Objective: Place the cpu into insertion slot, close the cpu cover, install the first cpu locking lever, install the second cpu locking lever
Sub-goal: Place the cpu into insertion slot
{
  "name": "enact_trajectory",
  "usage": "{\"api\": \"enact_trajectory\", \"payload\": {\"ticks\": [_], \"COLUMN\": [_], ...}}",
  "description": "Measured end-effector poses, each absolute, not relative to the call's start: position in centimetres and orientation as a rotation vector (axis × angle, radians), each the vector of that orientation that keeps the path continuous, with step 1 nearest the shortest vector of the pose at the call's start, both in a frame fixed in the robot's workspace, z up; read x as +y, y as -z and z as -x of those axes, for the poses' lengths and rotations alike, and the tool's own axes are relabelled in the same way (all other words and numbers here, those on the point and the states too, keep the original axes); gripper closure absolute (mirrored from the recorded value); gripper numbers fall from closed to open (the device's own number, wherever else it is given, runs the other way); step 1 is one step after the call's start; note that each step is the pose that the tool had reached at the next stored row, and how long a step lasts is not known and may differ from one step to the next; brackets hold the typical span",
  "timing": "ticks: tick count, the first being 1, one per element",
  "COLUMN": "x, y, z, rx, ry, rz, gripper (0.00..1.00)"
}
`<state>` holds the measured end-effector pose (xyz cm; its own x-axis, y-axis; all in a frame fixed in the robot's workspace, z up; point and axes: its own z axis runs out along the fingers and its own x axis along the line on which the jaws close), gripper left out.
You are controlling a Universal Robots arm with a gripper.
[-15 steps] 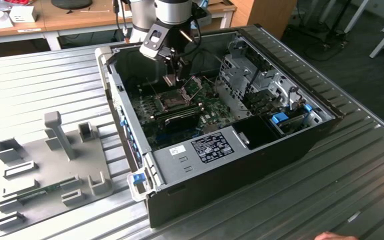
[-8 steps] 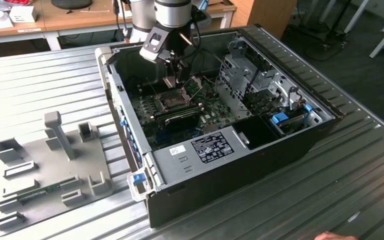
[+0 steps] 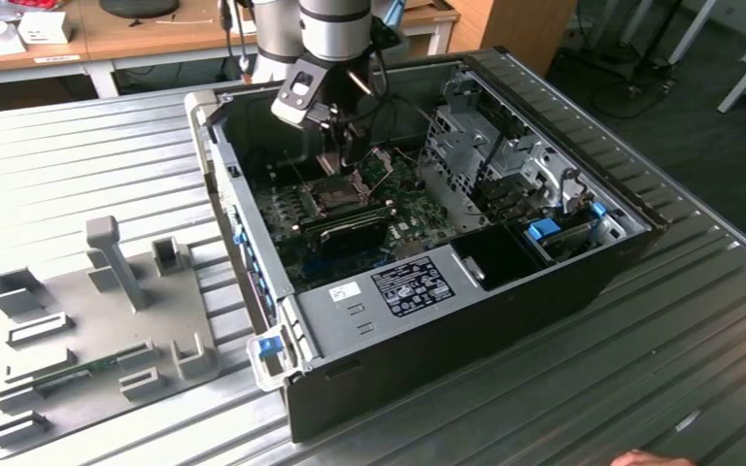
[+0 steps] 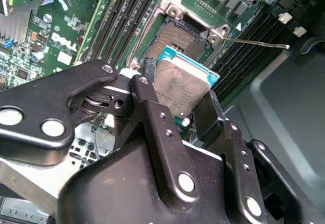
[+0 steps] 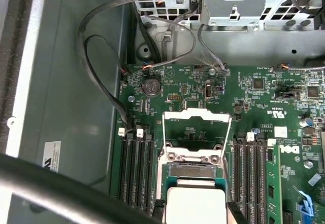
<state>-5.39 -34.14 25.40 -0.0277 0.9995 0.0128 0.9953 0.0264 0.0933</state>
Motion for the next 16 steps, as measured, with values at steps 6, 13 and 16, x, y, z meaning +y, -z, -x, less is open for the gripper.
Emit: {"api": "enact_trajectory", "payload": {"ticks": [6, 13, 16], "x": [-34.1, -34.1, -34.1], "y": [-24.7, -23.9, -23.6], "z": [5.4, 5.4, 5.4], "rx": [2.206, 2.204, 2.203], "ry": [-0.117, -0.117, -0.117], "rz": [-2.154, -2.156, -2.157], "gripper": [0.46, 0.46, 0.46]}}
